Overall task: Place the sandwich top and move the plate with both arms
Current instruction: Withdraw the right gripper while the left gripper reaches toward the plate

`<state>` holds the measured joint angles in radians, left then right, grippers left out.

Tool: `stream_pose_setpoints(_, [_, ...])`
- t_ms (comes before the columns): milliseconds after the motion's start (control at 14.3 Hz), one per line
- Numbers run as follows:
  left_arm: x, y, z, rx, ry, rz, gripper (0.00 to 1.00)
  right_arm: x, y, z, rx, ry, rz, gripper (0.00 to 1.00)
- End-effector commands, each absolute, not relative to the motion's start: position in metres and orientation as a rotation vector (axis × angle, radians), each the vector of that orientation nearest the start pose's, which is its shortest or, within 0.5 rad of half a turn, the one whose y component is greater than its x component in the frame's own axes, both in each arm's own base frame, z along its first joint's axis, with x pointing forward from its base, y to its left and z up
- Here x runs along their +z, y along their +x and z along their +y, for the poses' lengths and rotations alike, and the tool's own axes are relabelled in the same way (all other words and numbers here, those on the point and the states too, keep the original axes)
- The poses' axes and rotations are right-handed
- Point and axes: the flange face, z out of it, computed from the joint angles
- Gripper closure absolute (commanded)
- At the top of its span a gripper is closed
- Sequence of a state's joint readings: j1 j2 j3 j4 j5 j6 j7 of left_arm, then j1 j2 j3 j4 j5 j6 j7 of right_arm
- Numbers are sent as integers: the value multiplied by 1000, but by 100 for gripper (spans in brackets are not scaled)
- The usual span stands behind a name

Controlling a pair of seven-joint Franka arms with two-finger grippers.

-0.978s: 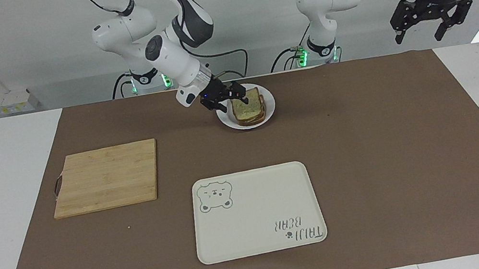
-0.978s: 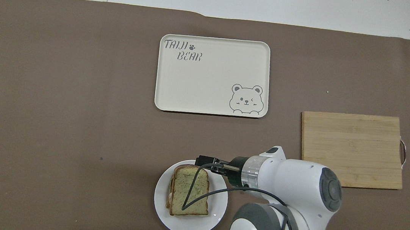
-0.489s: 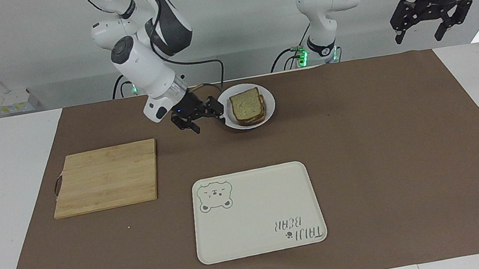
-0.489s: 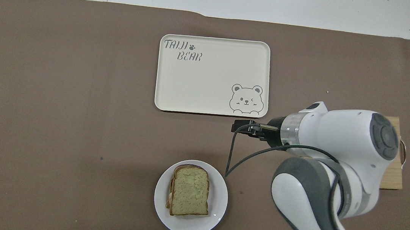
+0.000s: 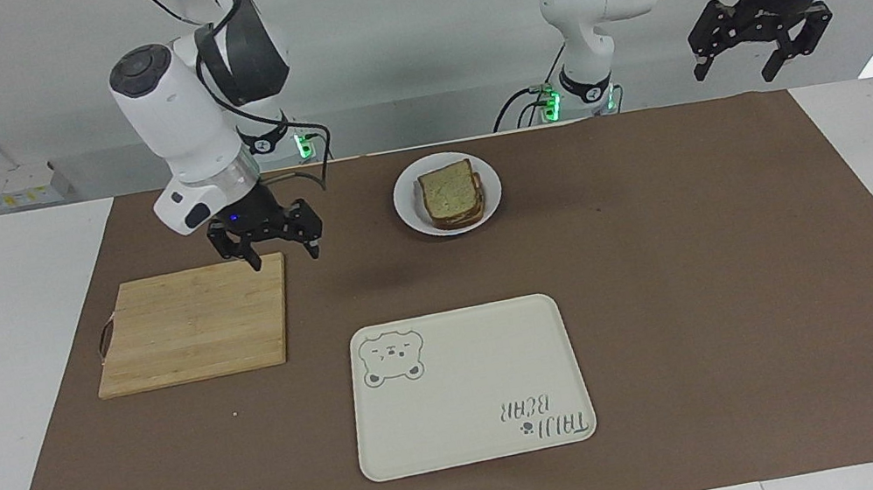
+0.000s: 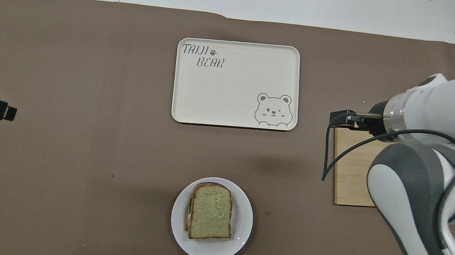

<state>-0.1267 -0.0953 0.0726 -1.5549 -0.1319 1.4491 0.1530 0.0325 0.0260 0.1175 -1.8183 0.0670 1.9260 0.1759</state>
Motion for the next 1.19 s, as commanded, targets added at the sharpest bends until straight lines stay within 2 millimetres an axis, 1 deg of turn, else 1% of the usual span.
stream_pose_setpoints(0, [647, 489, -44, -23, -3335, 367, 0, 550, 575, 40, -57, -3110, -8, 0])
stream_pose_setpoints(70, [633, 483, -49, -20, -3337, 387, 0, 557, 574, 23, -26, -3124, -18, 0])
stream_pose_setpoints(140, [619, 476, -55, -22, -3336, 397, 0, 567, 569, 10, -15, -3151, -1, 0])
stream_pose_setpoints(279, [592, 461, -61, 30, -3337, 402, 0, 586, 556, -1, -11, -3200, 7, 0])
stream_pose_setpoints(349, [578, 456, -68, 73, -3350, 415, 0, 593, 549, -9, 17, -3196, 35, 0])
stream_pose_setpoints(419, [560, 454, -75, 110, -3403, 406, 0, 609, 544, -17, 25, -3190, 63, 0])
stream_pose_setpoints(489, [541, 453, -81, 97, -3459, 376, 0, 626, 536, -18, 42, -3185, 79, 0])
stream_pose_setpoints(629, [506, 437, -105, 9, -3497, 375, 0, 628, 532, -19, 44, -3175, 84, 0])
stream_pose_setpoints(768, [474, 422, -119, -12, -3562, 329, 0, 630, 531, -18, 42, -3169, 81, 0])
stream_pose_setpoints(908, [442, 409, -149, -70, -3625, 297, 0, 630, 531, -16, 42, -3169, 74, 0])
stream_pose_setpoints(978, [425, 403, -160, -107, -3645, 260, 1, 630, 531, -16, 39, -3169, 74, 0])
stream_pose_setpoints(1048, [408, 395, -173, -123, -3657, 268, 4, 630, 531, -16, 42, -3169, 74, 0])
stream_pose_setpoints(1117, [390, 385, -181, -117, -3670, 278, 7, 630, 531, -17, 39, -3169, 76, 0])
